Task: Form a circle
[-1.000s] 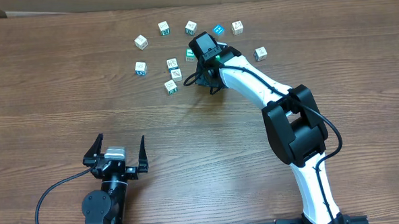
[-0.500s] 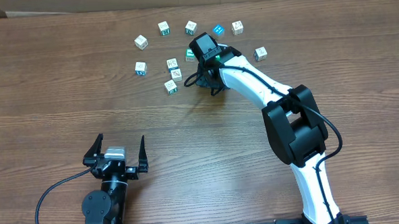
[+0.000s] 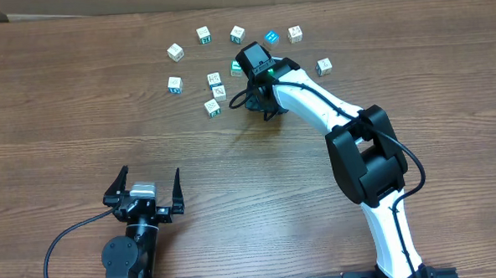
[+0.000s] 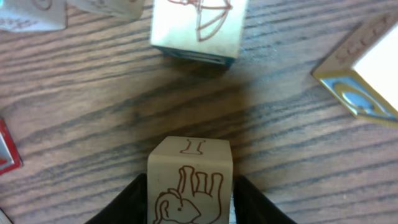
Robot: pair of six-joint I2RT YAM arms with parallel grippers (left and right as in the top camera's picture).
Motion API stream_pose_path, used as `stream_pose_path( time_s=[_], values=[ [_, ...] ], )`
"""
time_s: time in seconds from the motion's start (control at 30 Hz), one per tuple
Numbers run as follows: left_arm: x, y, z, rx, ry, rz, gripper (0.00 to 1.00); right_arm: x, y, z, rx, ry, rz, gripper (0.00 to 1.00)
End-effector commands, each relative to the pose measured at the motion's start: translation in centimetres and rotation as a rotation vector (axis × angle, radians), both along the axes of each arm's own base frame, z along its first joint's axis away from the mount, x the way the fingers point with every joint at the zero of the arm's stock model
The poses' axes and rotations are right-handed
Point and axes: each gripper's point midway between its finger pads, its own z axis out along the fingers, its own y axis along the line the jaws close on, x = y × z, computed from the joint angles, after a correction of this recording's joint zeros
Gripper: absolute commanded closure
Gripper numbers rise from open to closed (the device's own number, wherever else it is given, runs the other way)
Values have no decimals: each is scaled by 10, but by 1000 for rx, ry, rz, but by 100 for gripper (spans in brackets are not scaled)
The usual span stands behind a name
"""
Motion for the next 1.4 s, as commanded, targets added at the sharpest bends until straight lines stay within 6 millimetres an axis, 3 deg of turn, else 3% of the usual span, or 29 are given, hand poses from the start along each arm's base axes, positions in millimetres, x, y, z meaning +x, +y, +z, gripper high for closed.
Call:
stream_pose_path(
  time_s=[0.0, 0.23, 0.6, 0.63, 0.73, 1.1, 1.2, 1.37],
  values=[
    [0, 2, 1, 22, -9, 7, 0, 2, -3, -2, -7, -4, -6, 55],
    [0, 2, 1, 22, -9, 7, 0, 2, -3, -2, -6, -5, -5, 41],
    [0, 2, 1, 22, -9, 7, 0, 2, -3, -2, -7, -4, -5, 34],
    [0, 2, 1, 22, -9, 7, 0, 2, -3, -2, -7, -4, -5, 32],
    [0, 2, 1, 22, -9, 7, 0, 2, -3, -2, -6, -5, -6, 0],
    [0, 2, 1, 22, -9, 7, 1, 6, -3, -1, 0, -16, -10, 2],
    [0, 2, 1, 22, -9, 7, 0, 5, -3, -1, -1, -15, -9, 20],
    [0, 2, 1, 22, -9, 7, 1, 5, -3, -1, -2, -12, -9, 38]
  ],
)
